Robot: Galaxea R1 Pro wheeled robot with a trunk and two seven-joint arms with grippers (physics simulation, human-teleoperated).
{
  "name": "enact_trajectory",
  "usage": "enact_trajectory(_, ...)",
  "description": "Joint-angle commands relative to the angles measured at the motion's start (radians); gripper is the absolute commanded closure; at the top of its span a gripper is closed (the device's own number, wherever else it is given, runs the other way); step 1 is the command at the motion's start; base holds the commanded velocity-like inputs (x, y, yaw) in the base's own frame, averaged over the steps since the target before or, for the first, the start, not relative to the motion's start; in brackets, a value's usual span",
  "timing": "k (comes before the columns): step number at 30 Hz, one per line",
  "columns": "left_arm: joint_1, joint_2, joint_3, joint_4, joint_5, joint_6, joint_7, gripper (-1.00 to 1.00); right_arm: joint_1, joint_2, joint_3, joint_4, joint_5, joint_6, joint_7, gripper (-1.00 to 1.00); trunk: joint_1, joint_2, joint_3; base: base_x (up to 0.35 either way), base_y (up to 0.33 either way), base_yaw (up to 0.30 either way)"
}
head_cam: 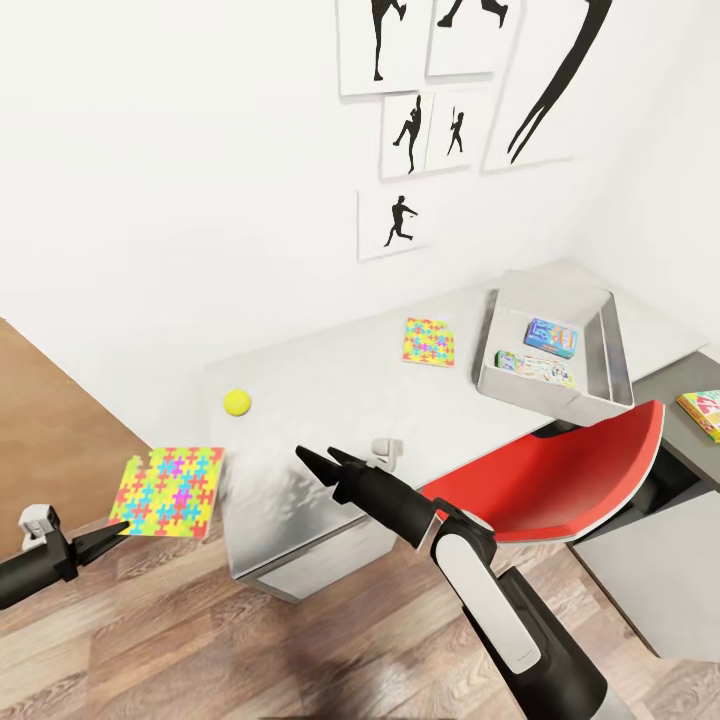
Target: Put all the toys in the child's room - the three board games (two on the bed and one on the table), the two jigsaw puzzles on the table, and the tennis ball on the table - inside the toy box on the table in the child's room.
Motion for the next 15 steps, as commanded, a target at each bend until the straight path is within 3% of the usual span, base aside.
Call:
enact_trajectory(1, -0.001, 0.000, 0.001, -0.001, -0.007, 0.010, -0.007, 1.00, -0.001, 0.000, 0.000, -0.001, -0.006, 0.003, 0.000, -1.00, 0.001, -0.002, -0.001, 0.000, 0.000, 0.000)
enact_trajectory(15, -0.001, -0.007, -0.011, -0.004, -0.009, 0.010, -0.007, 1.00, -0.001, 0.000, 0.000, -0.001, -0.006, -0.006, 0.002, -1.00, 0.001, -0.002, -0.001, 0.000, 0.000, 0.000)
